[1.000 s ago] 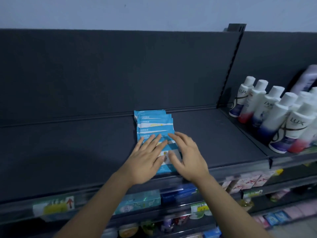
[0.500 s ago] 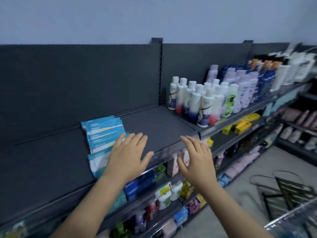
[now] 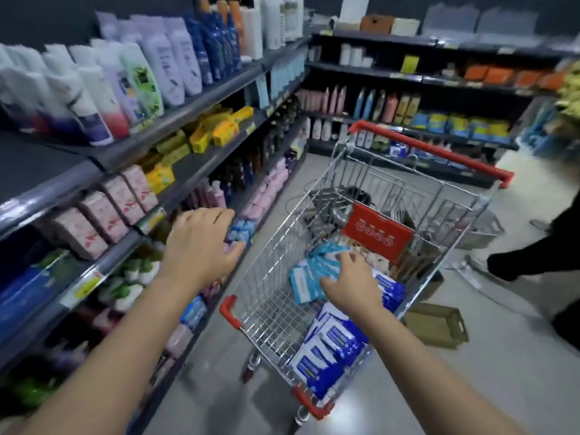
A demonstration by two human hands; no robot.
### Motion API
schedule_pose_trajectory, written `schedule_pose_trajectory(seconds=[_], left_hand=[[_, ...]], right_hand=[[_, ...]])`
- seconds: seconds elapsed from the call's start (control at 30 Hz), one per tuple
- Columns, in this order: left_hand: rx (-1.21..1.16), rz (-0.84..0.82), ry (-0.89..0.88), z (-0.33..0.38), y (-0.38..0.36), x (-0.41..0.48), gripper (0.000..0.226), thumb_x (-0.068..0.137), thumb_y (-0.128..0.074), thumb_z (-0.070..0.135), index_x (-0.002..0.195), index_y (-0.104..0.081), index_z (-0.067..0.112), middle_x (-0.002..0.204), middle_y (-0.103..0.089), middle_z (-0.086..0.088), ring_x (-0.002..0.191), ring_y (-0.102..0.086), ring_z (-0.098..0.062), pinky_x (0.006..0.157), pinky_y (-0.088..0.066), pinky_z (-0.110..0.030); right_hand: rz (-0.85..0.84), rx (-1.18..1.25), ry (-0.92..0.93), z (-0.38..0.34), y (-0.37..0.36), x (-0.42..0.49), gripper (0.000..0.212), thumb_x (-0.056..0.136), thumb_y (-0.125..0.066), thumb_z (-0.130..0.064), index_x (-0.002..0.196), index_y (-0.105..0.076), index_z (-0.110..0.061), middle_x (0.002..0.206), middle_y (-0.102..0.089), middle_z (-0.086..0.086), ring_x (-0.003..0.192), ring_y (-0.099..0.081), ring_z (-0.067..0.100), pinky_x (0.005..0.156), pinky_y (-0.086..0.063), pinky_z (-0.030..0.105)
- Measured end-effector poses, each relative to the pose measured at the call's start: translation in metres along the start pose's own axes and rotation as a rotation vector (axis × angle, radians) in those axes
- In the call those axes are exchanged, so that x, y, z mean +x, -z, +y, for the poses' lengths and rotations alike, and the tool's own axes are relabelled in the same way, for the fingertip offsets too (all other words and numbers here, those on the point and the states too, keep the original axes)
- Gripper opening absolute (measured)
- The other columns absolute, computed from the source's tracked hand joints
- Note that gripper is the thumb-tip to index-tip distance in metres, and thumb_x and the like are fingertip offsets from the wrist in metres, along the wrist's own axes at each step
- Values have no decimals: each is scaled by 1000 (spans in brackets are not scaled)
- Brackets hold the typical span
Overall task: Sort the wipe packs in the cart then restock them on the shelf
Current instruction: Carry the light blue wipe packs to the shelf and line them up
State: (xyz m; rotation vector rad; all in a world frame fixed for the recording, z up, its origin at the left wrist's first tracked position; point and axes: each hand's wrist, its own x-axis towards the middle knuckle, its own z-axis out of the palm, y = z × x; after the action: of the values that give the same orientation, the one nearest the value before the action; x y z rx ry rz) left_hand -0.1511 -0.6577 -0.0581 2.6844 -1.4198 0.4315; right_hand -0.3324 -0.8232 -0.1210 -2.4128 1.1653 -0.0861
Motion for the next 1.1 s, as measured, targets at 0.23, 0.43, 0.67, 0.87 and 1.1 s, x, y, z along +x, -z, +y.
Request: schedule_pose_trajectory(seconds=[0.23, 0.43, 0.67, 0.87, 1.1], left_hand=[[-24, -186, -193, 60, -109, 56, 46, 71, -56, 43, 100, -64, 9, 96, -66, -9, 91, -64, -32, 79, -50, -41], [-96, -409, -317, 93, -246, 129, 49, 87, -56, 36, 129, -49, 12, 127, -53, -10, 120, -47, -30, 94, -37, -41], [-151, -661, -367, 119, -435, 196, 39, 92, -48, 12, 131, -47, 10, 130, -52, -15, 117, -51, -35, 93, -39, -41], [-398, -662, -303, 137, -525, 218, 33, 88, -46, 6, 120, -52, 7, 120, -55, -21, 111, -54, -37, 90, -45, -43], [-603, -700, -213, 133, -546, 207, 13, 83, -57, 21, 91, -60, 11, 92, -65, -10, 89, -60, -29, 81, -48, -38]], right_hand=[[-141, 68, -157, 87, -37, 24, 48, 92, -54, -36, 133, -42, -13, 135, -42, 9, 117, -49, 28, 90, -44, 36], [-172, 189, -285, 110, -120, 114, 50, 91, -59, -26, 134, -41, -8, 133, -48, 14, 122, -46, 29, 93, -38, 33], [-201, 352, -376, 125, -259, 240, 46, 89, -62, -21, 131, -48, -7, 132, -53, 14, 122, -50, 30, 97, -40, 34], [-202, 238, -393, 128, -347, 299, 55, 79, -72, -31, 120, -47, -5, 124, -52, 16, 116, -50, 32, 93, -43, 41], [-213, 417, -495, 138, -360, 293, 30, 82, -66, -17, 107, -53, -7, 113, -57, 18, 104, -56, 34, 80, -43, 34]])
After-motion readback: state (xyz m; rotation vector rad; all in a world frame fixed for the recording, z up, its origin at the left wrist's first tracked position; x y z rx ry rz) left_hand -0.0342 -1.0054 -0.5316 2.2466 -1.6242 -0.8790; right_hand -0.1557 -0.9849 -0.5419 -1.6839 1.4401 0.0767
